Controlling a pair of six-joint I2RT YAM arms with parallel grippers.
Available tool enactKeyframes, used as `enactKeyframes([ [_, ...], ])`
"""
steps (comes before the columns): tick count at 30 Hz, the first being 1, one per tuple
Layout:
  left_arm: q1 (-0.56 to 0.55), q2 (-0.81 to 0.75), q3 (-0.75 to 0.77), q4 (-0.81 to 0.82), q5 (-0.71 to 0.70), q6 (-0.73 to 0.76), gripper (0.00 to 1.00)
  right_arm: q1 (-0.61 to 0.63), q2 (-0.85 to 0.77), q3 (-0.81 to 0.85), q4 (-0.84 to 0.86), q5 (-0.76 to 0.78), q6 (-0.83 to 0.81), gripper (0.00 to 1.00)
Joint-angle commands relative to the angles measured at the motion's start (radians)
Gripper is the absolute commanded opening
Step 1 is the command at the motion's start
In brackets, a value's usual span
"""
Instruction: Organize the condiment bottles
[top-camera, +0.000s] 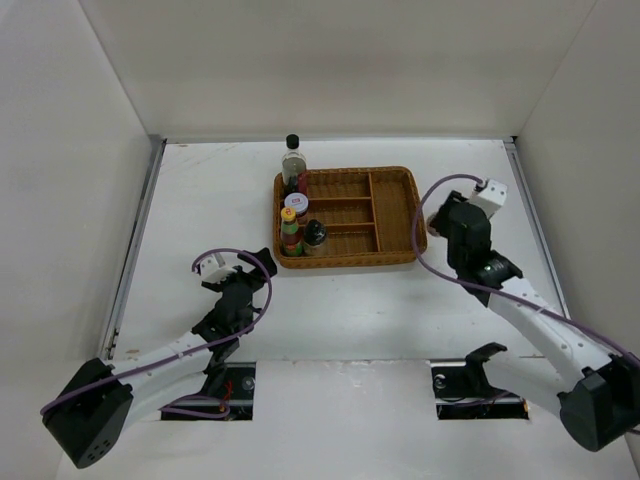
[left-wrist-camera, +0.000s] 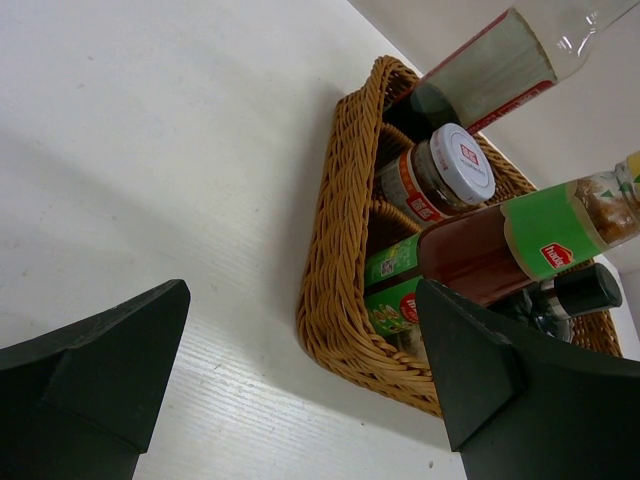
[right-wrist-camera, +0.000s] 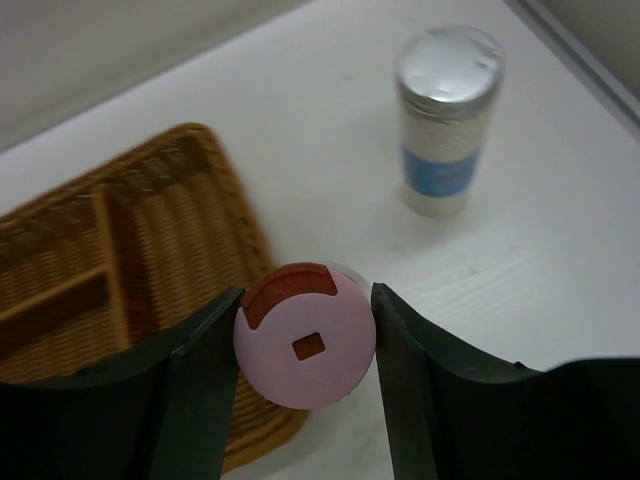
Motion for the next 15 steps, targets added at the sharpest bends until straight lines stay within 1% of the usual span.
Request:
enactKeyframes([
  [1,-0.003,-0.009,-0.021,0.044,0.002,-0.013,1.0,0.131,0.016,0.111,0.077,0.019,-0.011,0.45],
  [4,0.0,0.0,-0.021,0.044,0.001,-0.013,1.0,0.259,0.106,0.175,0.139,0.0,0.002,0.46],
  [7,0.0,-0.003,-0.022,0.044,0.001,-0.013,1.0,0.341,0.241,0.238,0.215,-0.059,0.009,0.46],
  [11,0.0,-0.009,-0.022,0.044,-0.001,-0.013,1.0,0.41,0.408,0.328,0.246,-0.127,0.042,0.46],
  [15,-0.001,-0.024,-0.027,0.044,0.002,-0.013,1.0,0.453,0.515,0.379,0.248,-0.135,0.054,0.46],
])
